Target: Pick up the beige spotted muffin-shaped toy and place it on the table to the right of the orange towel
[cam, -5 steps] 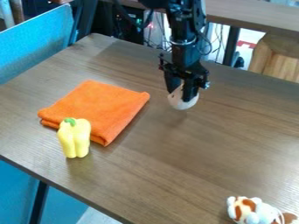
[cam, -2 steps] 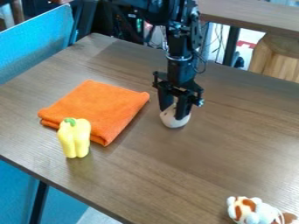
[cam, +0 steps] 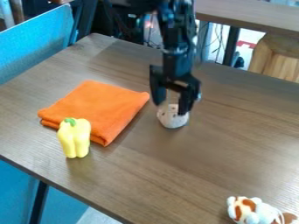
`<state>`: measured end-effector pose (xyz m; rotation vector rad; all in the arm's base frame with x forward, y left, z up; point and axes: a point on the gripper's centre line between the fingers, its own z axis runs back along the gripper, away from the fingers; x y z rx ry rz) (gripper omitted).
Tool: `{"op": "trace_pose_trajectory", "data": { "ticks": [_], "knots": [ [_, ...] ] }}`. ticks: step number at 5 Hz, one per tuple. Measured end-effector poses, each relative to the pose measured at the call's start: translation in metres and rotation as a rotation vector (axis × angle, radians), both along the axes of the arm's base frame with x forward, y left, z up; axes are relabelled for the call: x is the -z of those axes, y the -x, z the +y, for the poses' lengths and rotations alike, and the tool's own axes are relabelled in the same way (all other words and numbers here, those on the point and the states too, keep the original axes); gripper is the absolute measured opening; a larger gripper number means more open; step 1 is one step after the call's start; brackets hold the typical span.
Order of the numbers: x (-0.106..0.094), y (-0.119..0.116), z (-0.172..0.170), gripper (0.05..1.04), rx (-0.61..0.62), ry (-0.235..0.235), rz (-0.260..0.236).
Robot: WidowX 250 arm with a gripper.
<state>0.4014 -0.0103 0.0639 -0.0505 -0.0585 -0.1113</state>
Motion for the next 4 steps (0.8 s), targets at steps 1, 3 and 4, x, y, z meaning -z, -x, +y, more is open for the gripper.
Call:
{"op": "trace_pose_trajectory", "data": {
  "ticks": [1,3,4],
  "knots": [
    [-0.020,0.014,0.005,1.006,-0.011,-0.035,-0.074],
    [-0.048,0.078,0.015,1.001,-0.029,-0.022,-0.081],
    [-0.050,0.116,0.043,1.001,-0.093,-0.077,-0.036]
  ]
}}
